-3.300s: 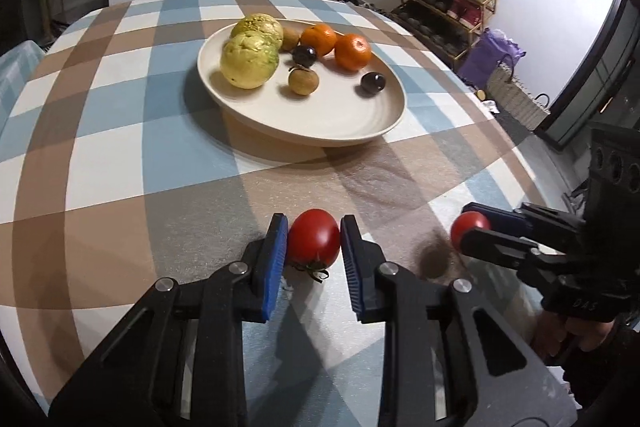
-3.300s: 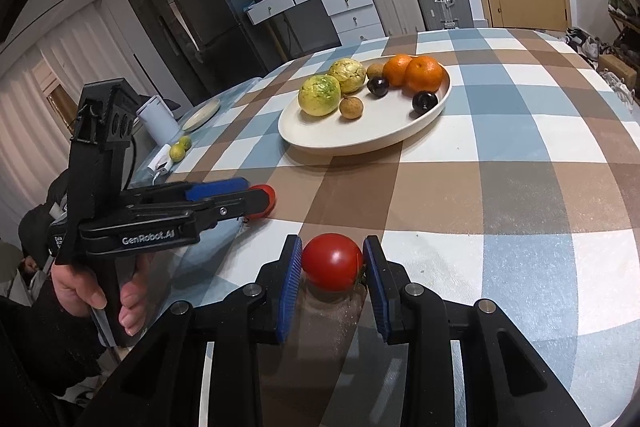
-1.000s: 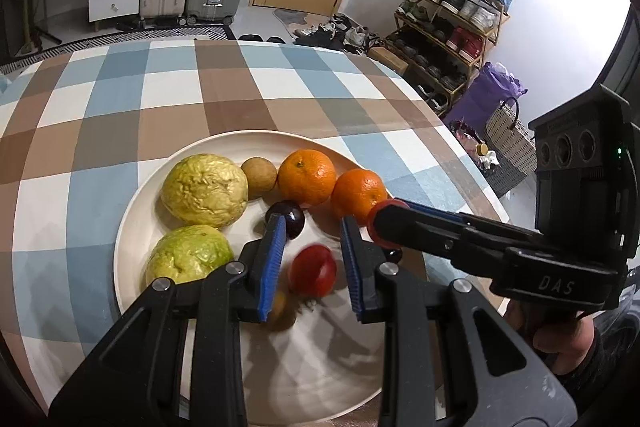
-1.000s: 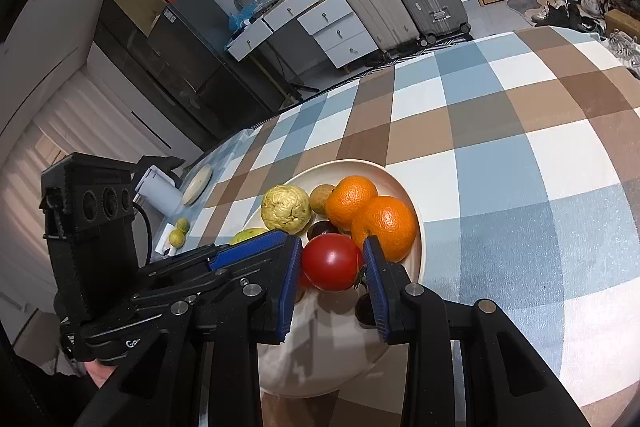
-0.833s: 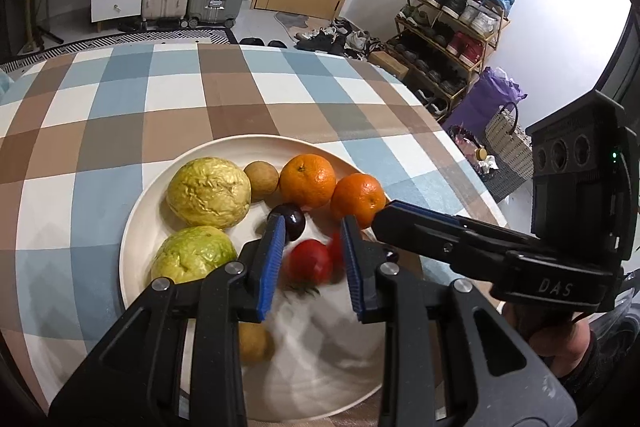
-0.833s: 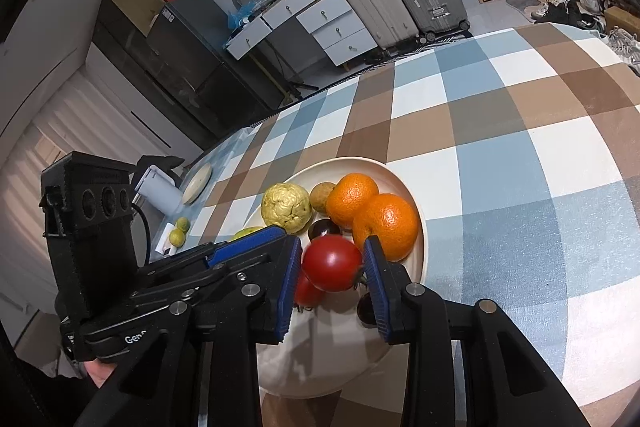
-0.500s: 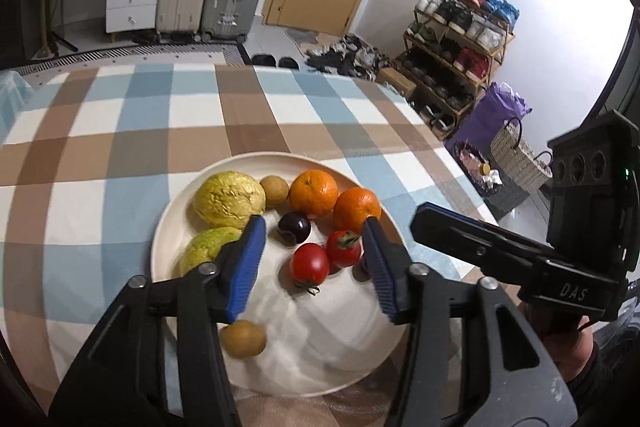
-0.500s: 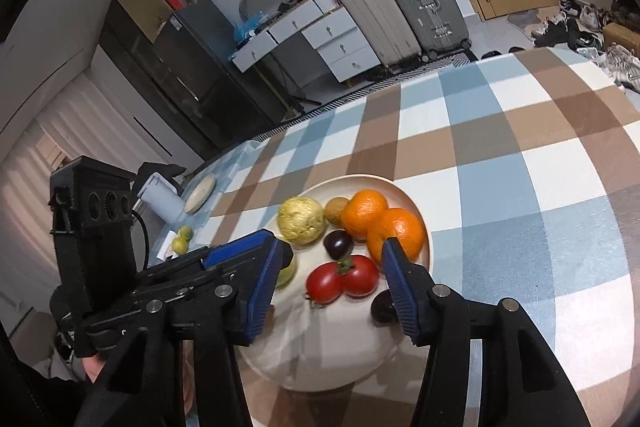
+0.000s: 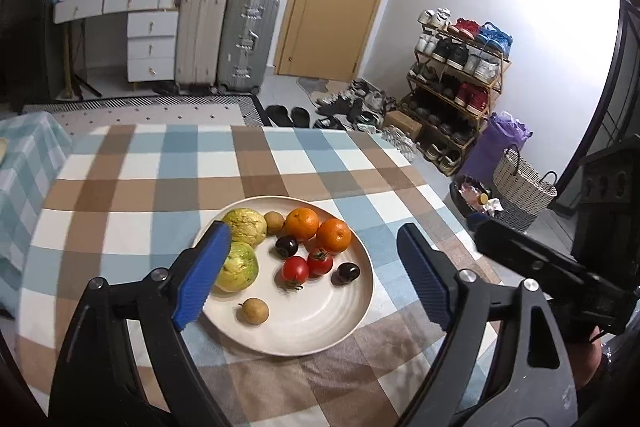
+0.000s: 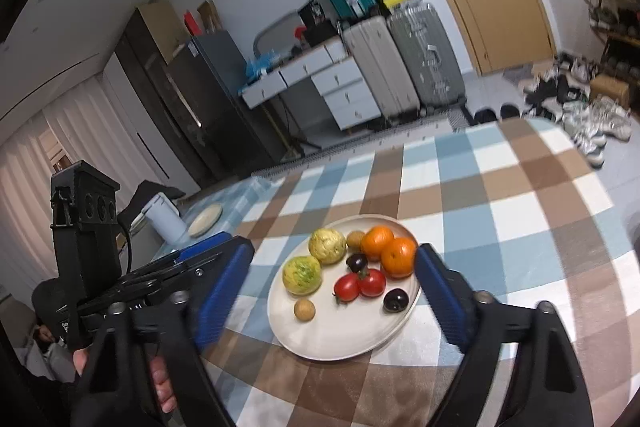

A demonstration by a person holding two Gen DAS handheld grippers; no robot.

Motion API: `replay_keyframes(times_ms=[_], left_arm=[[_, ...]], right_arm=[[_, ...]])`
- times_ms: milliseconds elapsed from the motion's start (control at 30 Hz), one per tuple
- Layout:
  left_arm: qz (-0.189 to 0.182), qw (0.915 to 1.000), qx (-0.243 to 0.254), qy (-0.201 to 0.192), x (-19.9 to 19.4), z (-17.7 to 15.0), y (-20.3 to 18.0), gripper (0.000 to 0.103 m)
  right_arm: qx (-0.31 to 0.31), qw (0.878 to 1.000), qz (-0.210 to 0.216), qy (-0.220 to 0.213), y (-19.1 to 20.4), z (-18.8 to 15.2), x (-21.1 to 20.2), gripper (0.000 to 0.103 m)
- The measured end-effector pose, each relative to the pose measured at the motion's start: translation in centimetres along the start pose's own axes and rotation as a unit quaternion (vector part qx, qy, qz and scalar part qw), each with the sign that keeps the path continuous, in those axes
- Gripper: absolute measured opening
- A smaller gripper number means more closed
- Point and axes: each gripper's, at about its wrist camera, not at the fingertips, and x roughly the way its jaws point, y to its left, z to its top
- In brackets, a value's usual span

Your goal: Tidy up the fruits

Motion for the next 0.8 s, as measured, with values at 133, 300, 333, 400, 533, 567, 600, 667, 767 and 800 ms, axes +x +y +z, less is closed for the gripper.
replay_keyframes(times_ms=[133,300,333,400,533,567,600,667,767,800], left_arm=[[0.019,0.9994,-0.006,-0.028,-3.5,-0.3,-0.5,0.102],[0.042,0.9969,0.002,-0.066,-7.4,-0.9,-0.8,0.102],[0.046,0.9963,0.004,-0.072,-8.1,-1.0,-0.8,0.102],[0.058,0.9946,0.010,-0.085,-9.6,-1.4,-1.0,0.102],[0.071,0.9916,0.011,-0.107,-12.1,-2.0,-0.8,0.102],[0.071,0.9911,0.012,-0.112,-12.7,-2.3,-0.8,0.102],[0.071,0.9904,0.012,-0.118,-13.3,-2.6,-0.7,0.102],[0.075,0.9888,0.011,-0.128,-14.3,-3.0,-0.6,0.102],[0.083,0.9853,0.009,-0.149,-15.9,-3.9,-0.4,0.102],[0.083,0.9840,0.008,-0.158,-16.5,-4.2,-0.2,0.102]], right_arm=[[-0.020,0.999,0.001,-0.030,1.4,-0.1,-2.7,0.097],[-0.038,0.997,0.004,-0.060,3.1,-0.5,-5.3,0.101],[-0.045,0.997,0.006,-0.064,3.6,-0.6,-5.9,0.101],[-0.054,0.996,0.005,-0.070,4.3,-0.7,-6.4,0.101],[-0.074,0.992,-0.003,-0.098,5.8,-1.3,-8.1,0.102],[-0.078,0.991,-0.005,-0.105,6.1,-1.5,-8.5,0.103],[-0.083,0.990,-0.007,-0.112,6.4,-1.7,-8.9,0.103],[-0.091,0.988,-0.010,-0.123,7.0,-2.0,-9.6,0.103],[-0.105,0.984,-0.021,-0.143,7.9,-2.6,-10.6,0.103],[-0.111,0.982,-0.025,-0.150,8.2,-2.9,-11.0,0.103]])
